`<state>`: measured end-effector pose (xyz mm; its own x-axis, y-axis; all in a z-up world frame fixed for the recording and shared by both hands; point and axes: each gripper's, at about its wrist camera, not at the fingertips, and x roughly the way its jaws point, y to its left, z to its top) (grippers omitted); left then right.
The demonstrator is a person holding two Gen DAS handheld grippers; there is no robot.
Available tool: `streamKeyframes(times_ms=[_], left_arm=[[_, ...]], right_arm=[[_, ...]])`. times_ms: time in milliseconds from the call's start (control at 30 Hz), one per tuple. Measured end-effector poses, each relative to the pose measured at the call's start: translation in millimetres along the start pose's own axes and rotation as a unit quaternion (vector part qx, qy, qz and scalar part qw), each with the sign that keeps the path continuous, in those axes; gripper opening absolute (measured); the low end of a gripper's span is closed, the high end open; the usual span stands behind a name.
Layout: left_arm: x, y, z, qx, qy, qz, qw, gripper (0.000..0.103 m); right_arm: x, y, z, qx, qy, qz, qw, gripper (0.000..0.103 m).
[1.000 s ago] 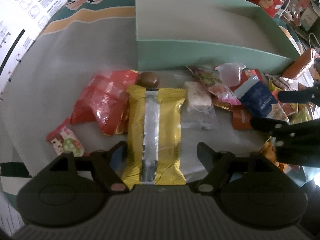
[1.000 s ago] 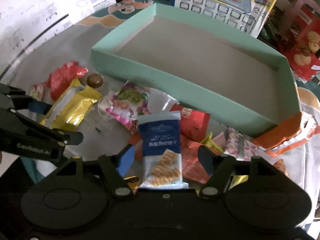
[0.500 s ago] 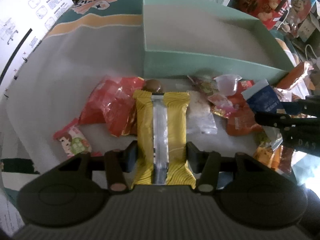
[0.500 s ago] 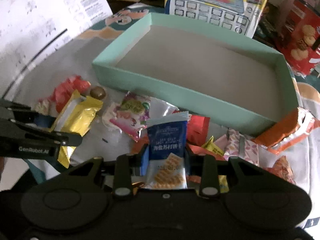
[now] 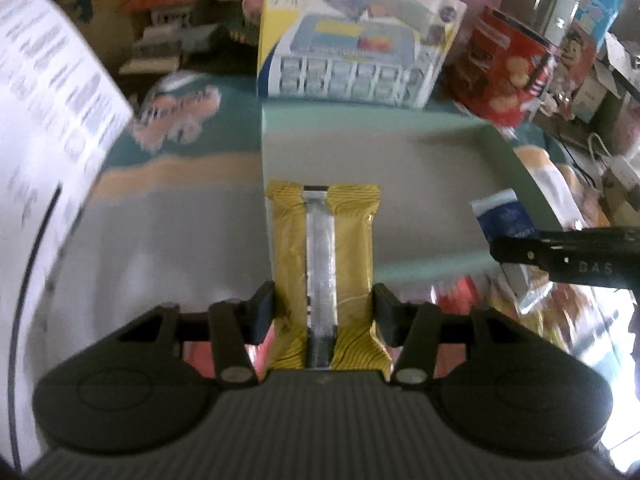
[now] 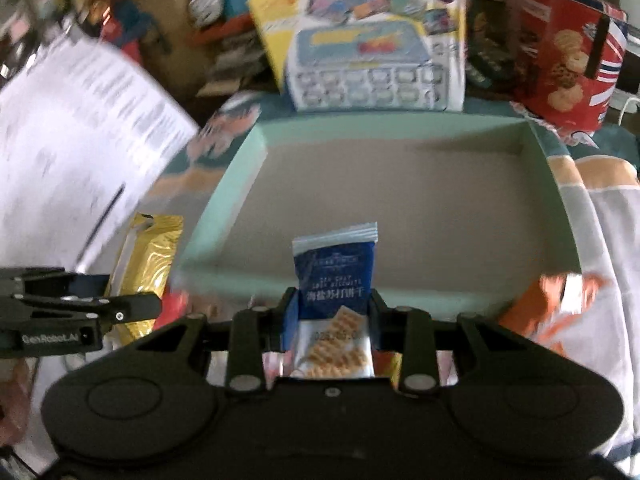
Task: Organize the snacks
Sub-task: 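Carry both packets into the green tray and open both tools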
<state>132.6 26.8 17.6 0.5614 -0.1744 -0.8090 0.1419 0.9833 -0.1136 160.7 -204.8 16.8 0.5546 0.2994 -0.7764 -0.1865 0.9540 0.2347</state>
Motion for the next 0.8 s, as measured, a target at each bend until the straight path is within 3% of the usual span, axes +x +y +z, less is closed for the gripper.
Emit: streamKeyframes(times_ms=[133, 300, 633, 667, 700, 767, 800], left_arm=[[39.7, -7.2, 52.8, 0.022, -0.007, 0.021, 0.9995, 0.051], [101.1, -6.4, 97.0, 0.025, 0.021, 0.038, 0.9987, 0.051], [164.5, -0.3, 125.9, 0.042, 0.043, 0.051, 0.9969, 0.055], [165.4, 0.2, 126.2, 0.041, 0.042, 0.051, 0.9970, 0.061], [166.5, 1.4, 127.1, 0.039, 0.040, 0.048, 0.9973, 0.075], [163.1, 3.5, 126.2, 0.030, 0.033, 0.028, 0.9986, 0.084], [160.6, 3.4, 125.7, 0.028, 0.029, 0.027, 0.9988, 0.086]], right_arm=[[34.4, -10.1, 47.7, 0.043, 0.006, 0.013, 0.999, 0.034], [95.3, -20.1, 92.0, 0.076, 0.015, 0.008, 0.997, 0.034], [172.3, -24.8, 131.0, 0.096, 0.032, 0.029, 0.994, 0.037], [176.1, -25.1, 133.9, 0.097, 0.032, 0.032, 0.994, 0.041], [177.4, -25.5, 136.0, 0.097, 0.031, 0.036, 0.994, 0.058], [176.1, -25.7, 138.6, 0.090, 0.015, 0.030, 0.995, 0.085], [172.0, -25.3, 138.5, 0.089, 0.006, 0.027, 0.996, 0.088]])
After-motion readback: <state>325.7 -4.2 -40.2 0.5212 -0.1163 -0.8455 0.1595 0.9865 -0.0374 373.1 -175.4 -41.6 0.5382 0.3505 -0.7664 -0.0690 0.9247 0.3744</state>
